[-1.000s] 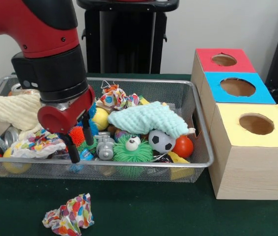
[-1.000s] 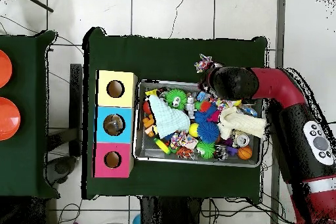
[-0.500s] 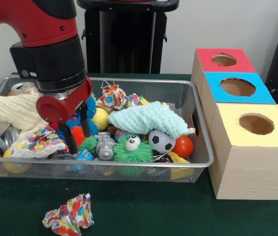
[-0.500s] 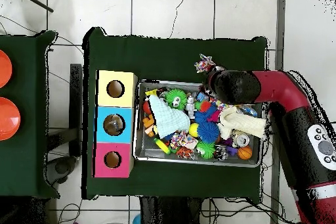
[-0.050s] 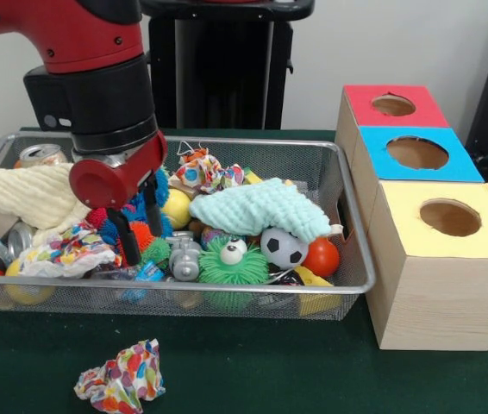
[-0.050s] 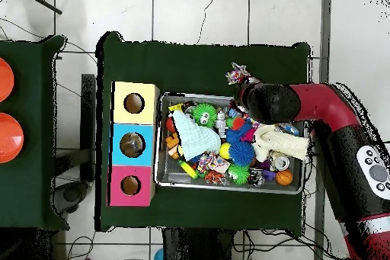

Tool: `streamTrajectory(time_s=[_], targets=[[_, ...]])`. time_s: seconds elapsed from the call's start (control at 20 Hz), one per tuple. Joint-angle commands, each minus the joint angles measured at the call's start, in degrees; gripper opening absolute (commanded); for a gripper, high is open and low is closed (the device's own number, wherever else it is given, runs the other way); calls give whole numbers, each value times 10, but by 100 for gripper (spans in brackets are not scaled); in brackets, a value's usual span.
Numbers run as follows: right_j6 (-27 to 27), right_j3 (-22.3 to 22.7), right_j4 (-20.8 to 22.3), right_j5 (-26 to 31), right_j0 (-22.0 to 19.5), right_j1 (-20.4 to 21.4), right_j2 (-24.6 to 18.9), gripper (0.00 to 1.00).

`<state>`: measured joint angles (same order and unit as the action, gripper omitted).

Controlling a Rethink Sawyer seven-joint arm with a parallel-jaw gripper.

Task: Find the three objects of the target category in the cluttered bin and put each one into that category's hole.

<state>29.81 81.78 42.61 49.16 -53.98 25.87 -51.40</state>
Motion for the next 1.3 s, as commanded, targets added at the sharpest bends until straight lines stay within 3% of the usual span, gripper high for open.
streamTrajectory(time_s=[0.05,1.3], targets=[[-66,20,32,-22,6,-16,23,100],[-62,-27,63,-59,26,-87,41,100]])
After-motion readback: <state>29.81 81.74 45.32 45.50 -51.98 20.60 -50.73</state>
